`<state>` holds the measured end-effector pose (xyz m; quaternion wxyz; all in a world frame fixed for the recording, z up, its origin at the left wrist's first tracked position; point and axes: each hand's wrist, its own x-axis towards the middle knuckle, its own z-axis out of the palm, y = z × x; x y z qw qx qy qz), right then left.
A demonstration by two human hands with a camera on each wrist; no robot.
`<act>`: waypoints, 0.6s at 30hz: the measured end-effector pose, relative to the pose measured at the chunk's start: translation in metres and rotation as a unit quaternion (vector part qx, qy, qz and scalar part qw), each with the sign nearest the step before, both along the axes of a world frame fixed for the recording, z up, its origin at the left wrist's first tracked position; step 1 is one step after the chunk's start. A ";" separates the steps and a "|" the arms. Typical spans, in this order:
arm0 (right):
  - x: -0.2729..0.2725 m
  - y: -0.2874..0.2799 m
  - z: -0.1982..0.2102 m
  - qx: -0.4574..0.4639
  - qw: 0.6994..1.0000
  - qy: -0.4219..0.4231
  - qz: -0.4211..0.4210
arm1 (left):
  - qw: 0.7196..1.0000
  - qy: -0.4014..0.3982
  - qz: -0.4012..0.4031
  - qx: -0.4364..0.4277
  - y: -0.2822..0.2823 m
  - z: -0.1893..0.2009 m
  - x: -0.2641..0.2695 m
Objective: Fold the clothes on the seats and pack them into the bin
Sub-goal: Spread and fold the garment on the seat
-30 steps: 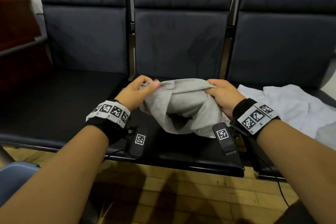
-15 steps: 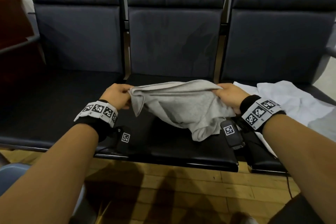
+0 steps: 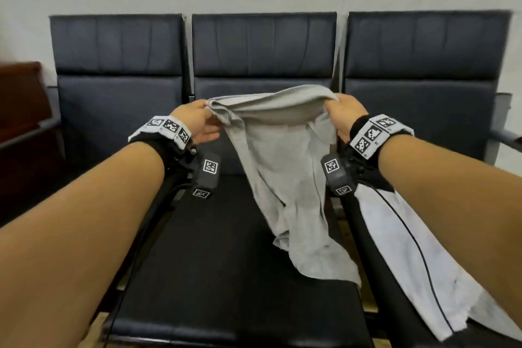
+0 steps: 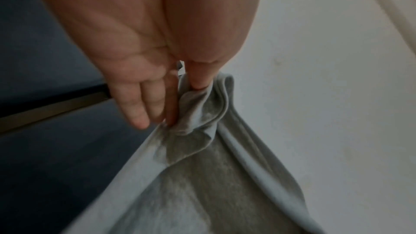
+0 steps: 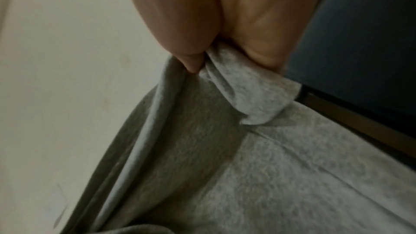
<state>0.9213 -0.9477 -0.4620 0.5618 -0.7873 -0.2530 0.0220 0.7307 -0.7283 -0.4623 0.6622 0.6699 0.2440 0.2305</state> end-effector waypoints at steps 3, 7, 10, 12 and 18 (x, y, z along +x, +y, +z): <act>0.003 0.005 0.070 -0.006 0.994 -0.107 -0.016 | 0.997 -0.071 -0.009 0.034 0.007 0.056 0.013; 0.005 0.005 0.131 0.057 0.985 -0.160 -0.017 | 0.984 -0.160 0.005 0.083 0.011 0.115 0.009; -0.001 0.001 0.138 0.094 0.980 -0.173 -0.009 | 0.981 -0.175 -0.011 0.087 0.012 0.126 -0.006; -0.004 -0.003 0.121 0.088 0.984 -0.156 0.009 | 0.984 -0.134 0.004 0.121 0.010 0.113 -0.020; -0.030 -0.028 -0.012 -0.182 0.967 -0.093 0.153 | 0.864 0.294 0.017 0.409 -0.016 0.017 -0.081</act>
